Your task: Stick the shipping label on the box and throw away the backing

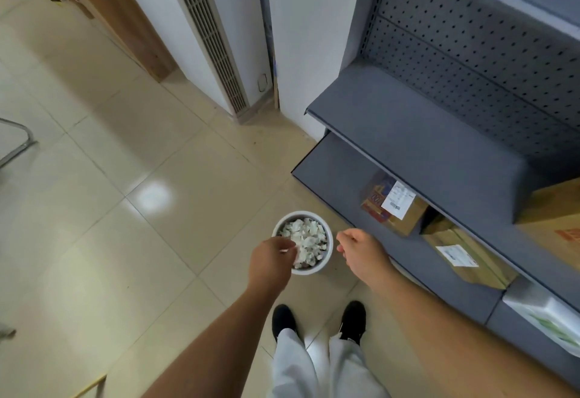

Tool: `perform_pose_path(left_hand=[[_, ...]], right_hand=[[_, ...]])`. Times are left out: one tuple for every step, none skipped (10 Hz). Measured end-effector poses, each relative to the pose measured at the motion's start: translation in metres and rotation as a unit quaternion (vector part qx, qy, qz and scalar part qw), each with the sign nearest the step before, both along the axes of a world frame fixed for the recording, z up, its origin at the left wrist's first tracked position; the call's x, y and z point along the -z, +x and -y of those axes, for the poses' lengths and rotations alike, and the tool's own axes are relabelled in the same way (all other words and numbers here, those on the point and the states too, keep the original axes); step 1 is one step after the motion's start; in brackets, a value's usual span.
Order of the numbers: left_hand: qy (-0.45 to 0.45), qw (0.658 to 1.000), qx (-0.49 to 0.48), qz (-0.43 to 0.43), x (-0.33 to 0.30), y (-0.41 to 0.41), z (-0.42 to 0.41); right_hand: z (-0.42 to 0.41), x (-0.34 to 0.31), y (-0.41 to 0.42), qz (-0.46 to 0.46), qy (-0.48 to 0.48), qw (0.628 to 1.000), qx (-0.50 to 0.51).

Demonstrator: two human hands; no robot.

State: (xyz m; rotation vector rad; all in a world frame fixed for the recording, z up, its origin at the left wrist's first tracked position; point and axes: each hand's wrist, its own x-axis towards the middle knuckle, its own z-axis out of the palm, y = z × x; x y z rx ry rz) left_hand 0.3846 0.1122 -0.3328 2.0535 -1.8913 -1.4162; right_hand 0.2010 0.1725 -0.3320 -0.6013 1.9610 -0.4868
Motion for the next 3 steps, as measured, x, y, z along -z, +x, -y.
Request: perform_pose_path(left_hand=[[0.002, 1.0, -0.015, -0.001, 0.012, -0.011, 0.007], [0.004, 1.0, -0.012, 0.002, 0.026, -0.017, 0.01], [0.002, 1.0, -0.028, 0.004, 0.041, -0.02, 0.012]], right_hand=[[0.007, 0.011, -0.004, 0.001, 0.003, 1.0, -0.011], [0.014, 0.022, -0.007, -0.007, 0.002, 1.0, -0.025], [0.023, 0.028, -0.01, -0.012, 0.004, 1.0, -0.02]])
